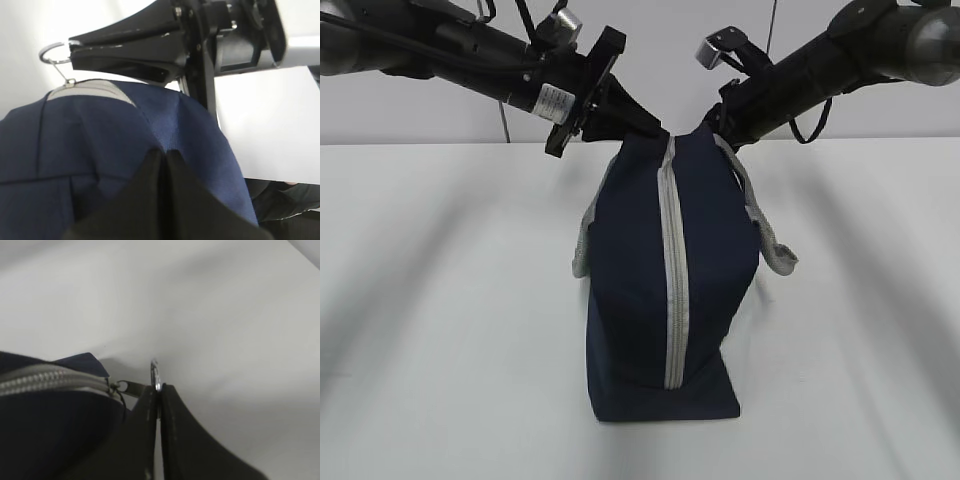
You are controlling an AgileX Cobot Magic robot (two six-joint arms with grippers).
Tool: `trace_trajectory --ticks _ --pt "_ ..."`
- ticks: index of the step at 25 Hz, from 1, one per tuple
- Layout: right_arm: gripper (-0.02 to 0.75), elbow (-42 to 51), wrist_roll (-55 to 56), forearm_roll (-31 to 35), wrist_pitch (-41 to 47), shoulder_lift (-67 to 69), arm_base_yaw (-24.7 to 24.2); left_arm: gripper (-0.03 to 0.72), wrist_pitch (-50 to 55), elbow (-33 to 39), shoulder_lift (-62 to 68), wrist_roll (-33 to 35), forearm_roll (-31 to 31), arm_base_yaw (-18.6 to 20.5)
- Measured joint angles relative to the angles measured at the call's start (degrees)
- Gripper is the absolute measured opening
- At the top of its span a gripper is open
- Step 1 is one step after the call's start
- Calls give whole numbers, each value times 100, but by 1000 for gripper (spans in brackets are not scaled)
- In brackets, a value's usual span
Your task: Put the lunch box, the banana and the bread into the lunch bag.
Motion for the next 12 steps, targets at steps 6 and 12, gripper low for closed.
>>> trace_trajectory --ticks 6,12 --pt "-16 0 0 -297 264 0 -13 0 134 -222 25 0 85 0" --pt "-16 0 80 -222 288 0 -13 0 146 -230 25 0 164 0"
